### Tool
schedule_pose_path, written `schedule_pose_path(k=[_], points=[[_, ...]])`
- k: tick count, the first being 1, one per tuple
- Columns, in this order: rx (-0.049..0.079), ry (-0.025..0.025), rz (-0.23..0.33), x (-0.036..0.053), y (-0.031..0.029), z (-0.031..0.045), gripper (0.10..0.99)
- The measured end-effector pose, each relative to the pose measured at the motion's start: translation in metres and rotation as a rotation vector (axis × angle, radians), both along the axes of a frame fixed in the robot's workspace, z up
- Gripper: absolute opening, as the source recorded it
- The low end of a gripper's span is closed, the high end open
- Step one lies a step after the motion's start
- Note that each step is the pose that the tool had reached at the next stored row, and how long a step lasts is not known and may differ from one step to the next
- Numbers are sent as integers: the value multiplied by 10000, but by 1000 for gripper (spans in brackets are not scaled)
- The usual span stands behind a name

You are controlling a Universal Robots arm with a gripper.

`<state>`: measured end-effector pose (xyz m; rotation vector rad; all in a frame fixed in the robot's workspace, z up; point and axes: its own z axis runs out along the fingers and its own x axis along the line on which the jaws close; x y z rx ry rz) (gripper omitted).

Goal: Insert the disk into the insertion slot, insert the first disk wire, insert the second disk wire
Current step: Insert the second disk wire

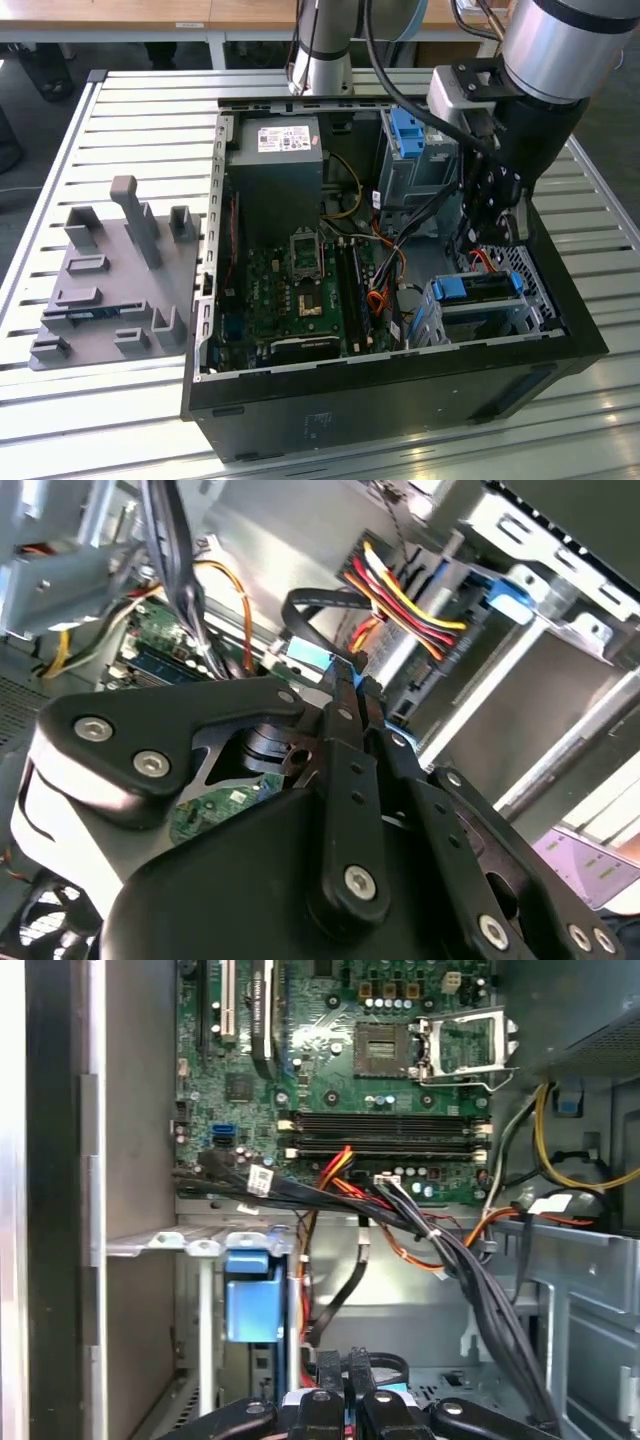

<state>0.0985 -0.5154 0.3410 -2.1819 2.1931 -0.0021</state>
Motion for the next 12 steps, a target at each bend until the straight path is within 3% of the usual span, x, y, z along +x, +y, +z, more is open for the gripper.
schedule_pose_path(k=[3,6,7,12], points=[[91,1,0,0,-61,-10,149],[620,0,1,0,-94,-11,149],[686,0,0,0,-109,-13,149],[717,0,0,0,-209,-22,149]])
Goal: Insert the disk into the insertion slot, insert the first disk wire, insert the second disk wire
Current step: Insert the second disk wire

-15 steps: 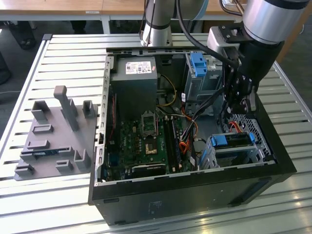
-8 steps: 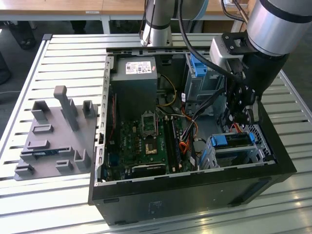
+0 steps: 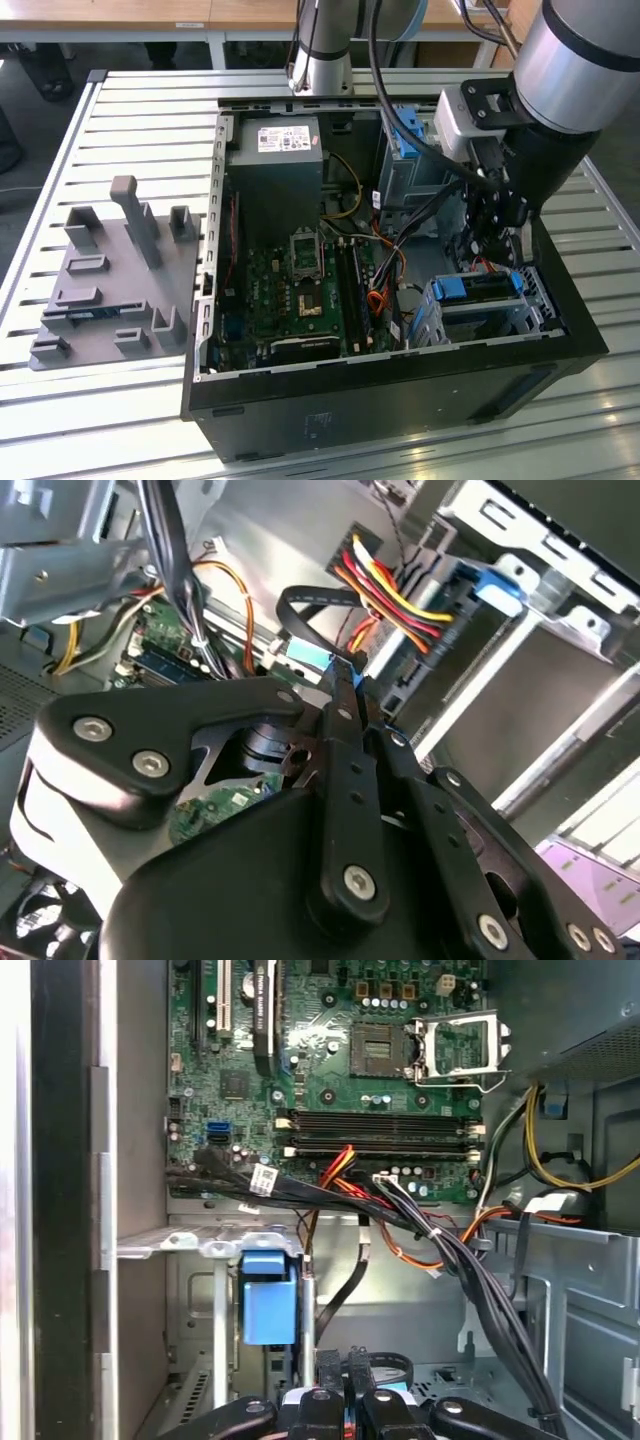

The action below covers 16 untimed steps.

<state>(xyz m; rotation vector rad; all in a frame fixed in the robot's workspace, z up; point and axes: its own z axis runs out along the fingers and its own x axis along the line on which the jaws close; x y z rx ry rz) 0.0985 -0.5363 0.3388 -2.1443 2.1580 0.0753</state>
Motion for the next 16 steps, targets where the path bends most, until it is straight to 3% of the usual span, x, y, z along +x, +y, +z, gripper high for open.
schedule_pose_path(k=[16], points=[[63,0,0,0,-173,-24,149]])
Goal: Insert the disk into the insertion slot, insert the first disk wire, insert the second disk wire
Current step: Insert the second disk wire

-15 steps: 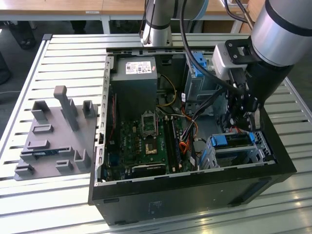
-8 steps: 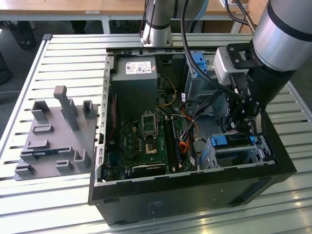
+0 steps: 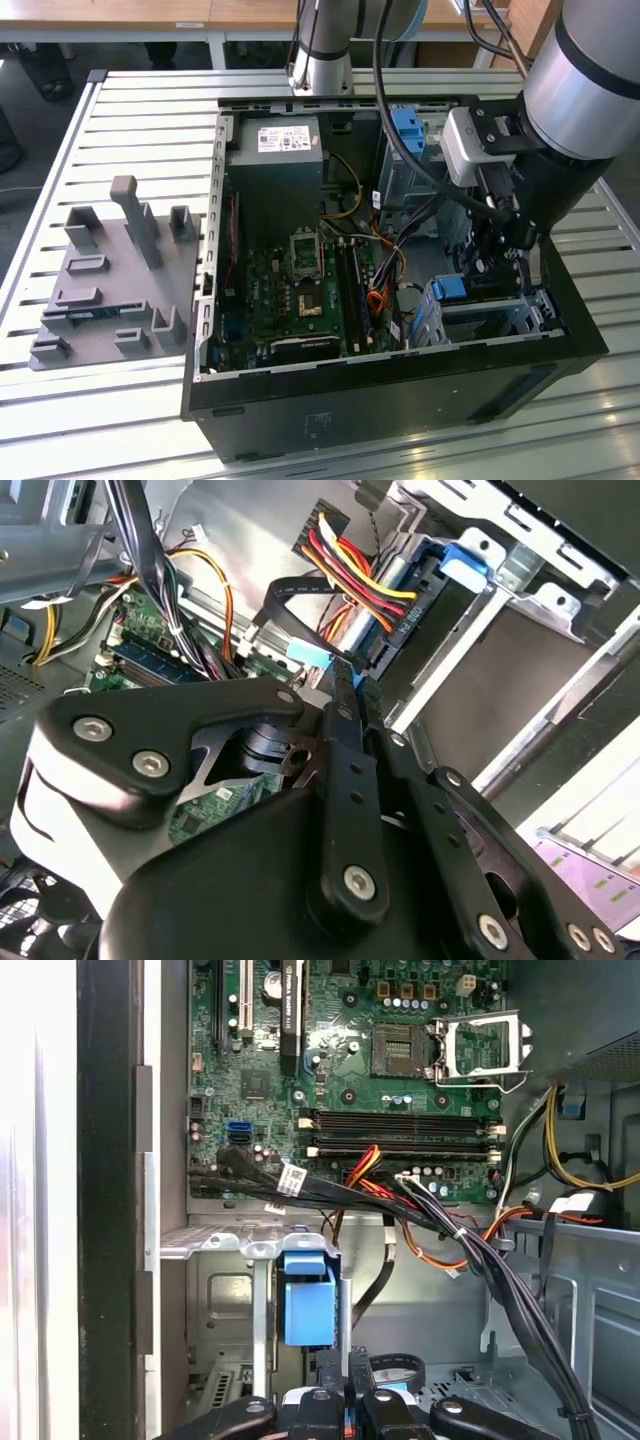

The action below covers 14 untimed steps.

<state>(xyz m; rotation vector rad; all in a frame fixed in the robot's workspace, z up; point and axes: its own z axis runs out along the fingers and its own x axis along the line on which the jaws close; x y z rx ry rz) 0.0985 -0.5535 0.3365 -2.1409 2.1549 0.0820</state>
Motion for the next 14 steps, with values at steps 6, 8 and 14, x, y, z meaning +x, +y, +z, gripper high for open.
schedule_pose_path(k=[6,8,14], points=[[28,3,0,30,-26,-13,149],[112,3,-1,36,-31,-18,149],[269,3,-12,38,-63,-22,149]])
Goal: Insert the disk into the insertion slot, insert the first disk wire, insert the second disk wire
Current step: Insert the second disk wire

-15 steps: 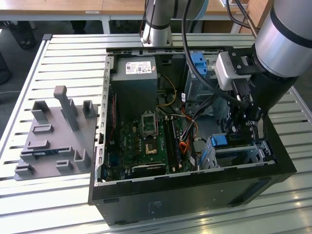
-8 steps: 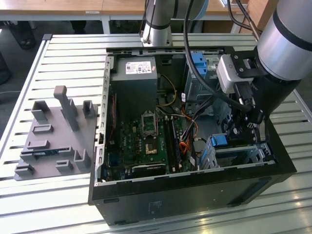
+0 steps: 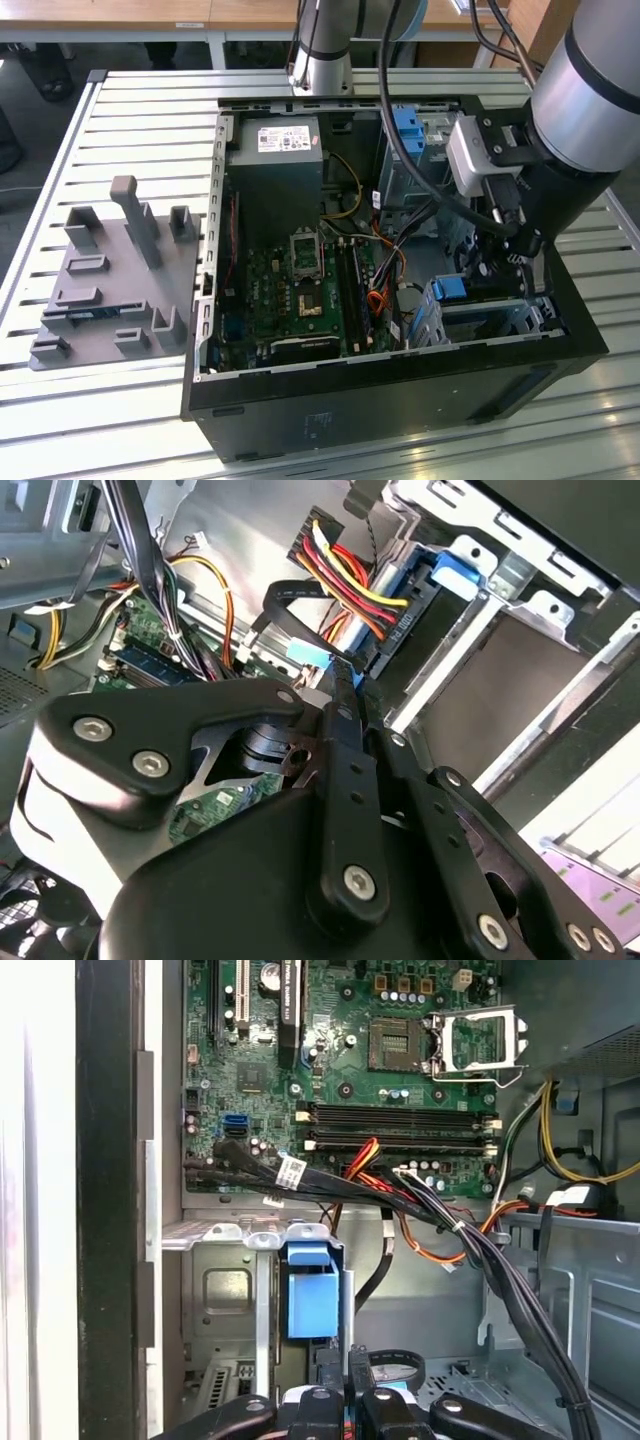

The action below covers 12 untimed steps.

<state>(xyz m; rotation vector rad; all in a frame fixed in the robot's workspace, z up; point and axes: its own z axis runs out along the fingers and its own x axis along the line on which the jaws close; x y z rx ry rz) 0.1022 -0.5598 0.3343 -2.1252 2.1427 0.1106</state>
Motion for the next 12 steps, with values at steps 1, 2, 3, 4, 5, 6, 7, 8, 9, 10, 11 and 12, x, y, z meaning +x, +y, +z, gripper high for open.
schedule_pose_path(k=[1,2,3,4,5,6,7,8,9,10,11,12], points=[[0,0,-3,0,-5,-1,149],[0,0,-6,1,-10,-2,149],[0,0,-10,2,-16,-3,149],[1,0,-12,2,-22,-5,149],[1,0,-11,5,-30,-7,149],[1,0,-11,8,-34,-8,149],[1,0,-12,11,-37,-9,149],[1,0,-13,15,-37,-10,149],[1,0,-12,19,-37,-11,149],[1,-1,-7,19,-38,-11,149],[1,0,9,19,-38,-11,149],[2,0,38,19,-38,-12,149]])
